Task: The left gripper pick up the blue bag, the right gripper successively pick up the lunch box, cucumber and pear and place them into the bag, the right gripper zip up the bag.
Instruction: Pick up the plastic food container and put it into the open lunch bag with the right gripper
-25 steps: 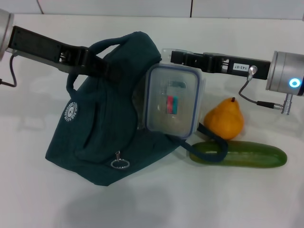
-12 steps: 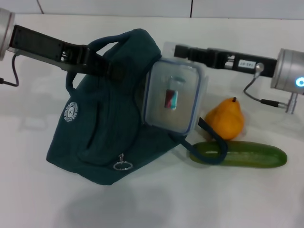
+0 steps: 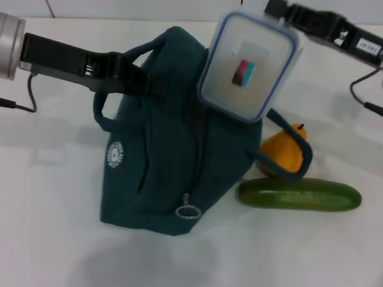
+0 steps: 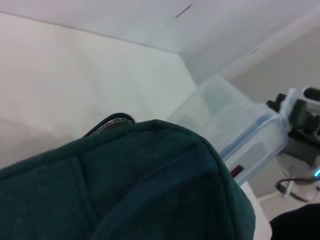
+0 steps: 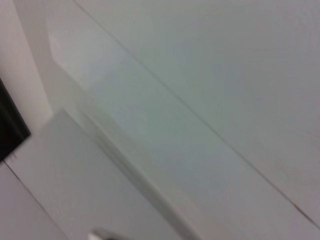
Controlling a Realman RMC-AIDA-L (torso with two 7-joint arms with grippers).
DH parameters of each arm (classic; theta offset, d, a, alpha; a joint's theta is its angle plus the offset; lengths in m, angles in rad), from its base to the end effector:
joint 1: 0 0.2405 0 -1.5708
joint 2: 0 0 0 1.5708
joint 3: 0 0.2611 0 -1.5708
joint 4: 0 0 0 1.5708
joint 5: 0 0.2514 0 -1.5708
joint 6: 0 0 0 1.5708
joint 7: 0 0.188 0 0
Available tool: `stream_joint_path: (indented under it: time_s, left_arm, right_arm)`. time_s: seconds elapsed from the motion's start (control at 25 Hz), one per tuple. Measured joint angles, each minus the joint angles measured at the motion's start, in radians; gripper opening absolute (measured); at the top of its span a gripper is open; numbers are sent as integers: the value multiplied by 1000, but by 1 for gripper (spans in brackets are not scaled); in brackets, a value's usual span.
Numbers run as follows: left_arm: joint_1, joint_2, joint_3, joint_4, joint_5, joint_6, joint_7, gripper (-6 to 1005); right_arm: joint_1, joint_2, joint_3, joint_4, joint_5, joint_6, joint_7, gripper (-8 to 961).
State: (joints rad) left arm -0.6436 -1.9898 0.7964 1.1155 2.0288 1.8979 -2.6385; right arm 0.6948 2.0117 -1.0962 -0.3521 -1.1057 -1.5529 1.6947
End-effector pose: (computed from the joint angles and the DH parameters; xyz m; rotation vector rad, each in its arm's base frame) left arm -0.1721 0.3910 0.0545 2.5909 1.5970 0.4669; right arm 0.1591 0.4259 -0.0267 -2.4658 1.0998 1.5930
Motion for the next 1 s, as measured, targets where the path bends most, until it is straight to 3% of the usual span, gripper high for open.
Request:
stream_joint_path:
  time_s: [0.48,1.0]
  left_arm:
    - [1,-18,-31,-99,-43,-30,34,39]
    - [11,-26,-31,-156,-103,-34,67,39]
  right_arm:
    - [5,15,3,16,114,-94,-34,97]
    - [46,16,-132,88,115,-73,-98,97]
